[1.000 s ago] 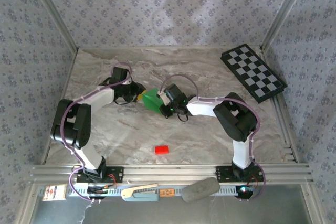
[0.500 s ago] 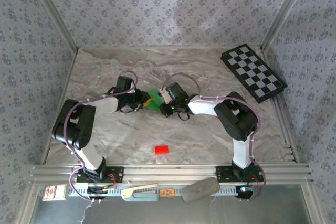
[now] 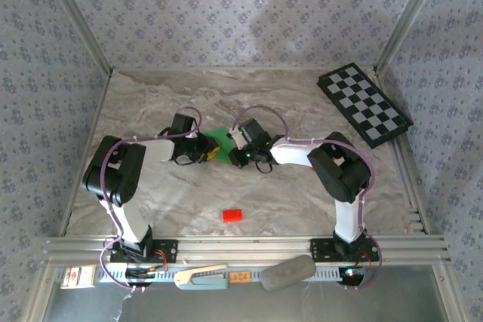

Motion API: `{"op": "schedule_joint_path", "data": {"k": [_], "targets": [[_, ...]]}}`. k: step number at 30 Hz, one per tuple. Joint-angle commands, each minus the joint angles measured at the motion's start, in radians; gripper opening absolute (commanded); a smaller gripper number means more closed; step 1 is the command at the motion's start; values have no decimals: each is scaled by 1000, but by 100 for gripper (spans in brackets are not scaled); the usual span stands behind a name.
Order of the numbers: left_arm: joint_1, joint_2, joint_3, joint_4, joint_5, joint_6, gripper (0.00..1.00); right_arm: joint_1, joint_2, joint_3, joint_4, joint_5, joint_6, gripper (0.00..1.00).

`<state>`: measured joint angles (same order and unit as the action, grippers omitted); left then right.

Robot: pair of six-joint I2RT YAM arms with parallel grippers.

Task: Fold a paper plane with a square sheet of paper (pick it up from the middle)
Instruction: Fourth fold the wing at the center of the table.

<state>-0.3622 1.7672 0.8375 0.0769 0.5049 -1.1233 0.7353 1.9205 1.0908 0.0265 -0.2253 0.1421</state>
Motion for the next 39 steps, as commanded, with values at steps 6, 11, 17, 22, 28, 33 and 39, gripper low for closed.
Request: {"op": "schedule_joint_path", "data": {"k": [6,11,17,22,28,33,39], "targets": [[-8,40,51,-143,-25,43,31,10,2,-2,-47,29,-24,23],[-7,46,57,-176,-39,46,31,14,3,-2,-57,42,-28,25],[-8,51,57,-187,-40,45,31,18,1,-6,-56,50,-27,23],[-7,44,61,-186,-41,46,31,7,3,-11,-41,9,-14,18],[-8,39,61,-189,-42,49,31,-14,8,-23,-14,-72,17,13],[-7,32,59,-190,-43,51,31,-32,13,-37,19,-128,45,11],[-8,17,64,-203,-51,60,31,-51,24,-48,53,-191,78,10]]}}
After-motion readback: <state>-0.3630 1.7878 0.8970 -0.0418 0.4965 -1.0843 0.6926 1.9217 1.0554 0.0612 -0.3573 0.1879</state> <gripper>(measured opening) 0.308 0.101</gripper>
